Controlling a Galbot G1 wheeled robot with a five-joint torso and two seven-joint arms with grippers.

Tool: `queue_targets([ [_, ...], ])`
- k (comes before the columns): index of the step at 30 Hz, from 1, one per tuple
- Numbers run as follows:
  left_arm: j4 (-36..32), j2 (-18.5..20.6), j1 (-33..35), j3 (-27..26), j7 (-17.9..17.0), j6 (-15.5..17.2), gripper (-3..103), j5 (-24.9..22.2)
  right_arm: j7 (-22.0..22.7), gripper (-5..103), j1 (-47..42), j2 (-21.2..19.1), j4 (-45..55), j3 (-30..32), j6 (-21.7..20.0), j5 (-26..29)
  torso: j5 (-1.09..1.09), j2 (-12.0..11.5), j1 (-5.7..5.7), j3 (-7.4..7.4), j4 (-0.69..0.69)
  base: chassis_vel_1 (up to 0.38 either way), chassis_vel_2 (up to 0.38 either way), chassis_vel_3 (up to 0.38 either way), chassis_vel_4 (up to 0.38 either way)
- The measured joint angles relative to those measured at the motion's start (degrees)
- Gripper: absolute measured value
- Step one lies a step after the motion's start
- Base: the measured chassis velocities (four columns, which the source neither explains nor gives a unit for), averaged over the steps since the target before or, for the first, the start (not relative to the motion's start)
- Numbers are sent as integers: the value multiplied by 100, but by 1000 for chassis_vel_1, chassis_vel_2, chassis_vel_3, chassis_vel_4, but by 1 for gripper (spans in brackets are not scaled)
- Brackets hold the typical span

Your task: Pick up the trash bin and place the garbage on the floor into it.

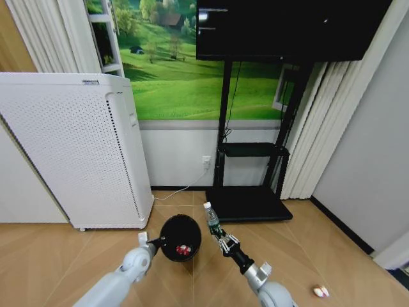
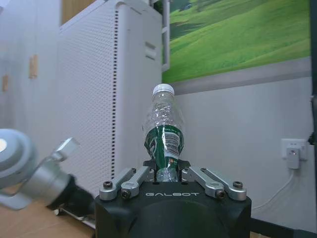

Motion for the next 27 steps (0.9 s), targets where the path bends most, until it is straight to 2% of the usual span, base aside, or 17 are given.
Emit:
queue_targets([
  [1, 0, 0, 0, 0, 0, 0, 0, 0, 0, 19, 0, 0, 0, 0, 0, 0, 0, 0, 0, 0, 0, 0, 0, 0, 0],
  [3, 104, -113, -312, 450, 115, 69, 0, -2, -150, 19, 0, 72, -87, -56, 88, -187, 4, 0, 0, 0, 0, 0, 0, 0, 0],
  [7, 90, -243, -529, 831, 181, 139, 0, -75, -204, 19, 42, 173, -264, -106, 207, -397, 3, 0, 0, -1, 1, 0, 0, 0, 0],
  [15, -262, -152, -363, 973, 215, 211, 0, -103, -223, 19, 74, 296, -532, -112, 416, -856, 2, 0, 0, -1, 3, 0, 0, 0, 0],
  [19, -481, 5, -212, 845, 216, 214, 0, -35, 7, 16, 73, 357, -605, -92, 541, -1249, 2, 0, 0, -1, 4, 0, 0, 0, 0],
  [21, -596, 106, -112, 740, 215, 217, 0, -34, 95, 19, 41, 360, -565, -105, 545, -1310, 1, 0, 0, -1, 3, 0, 0, 0, 0],
  [22, -658, 165, -29, 644, 205, 218, 0, -33, 133, 30, 28, 360, -530, -106, 546, -1369, 1, 0, 0, -1, 2, 0, 0, 0, 0],
  [27, -775, 269, 176, 433, 185, 218, 0, -31, 202, 40, 5, 356, -437, -93, 579, -1526, 1, 0, 0, -1, 3, 0, 0, 0, 0],
])
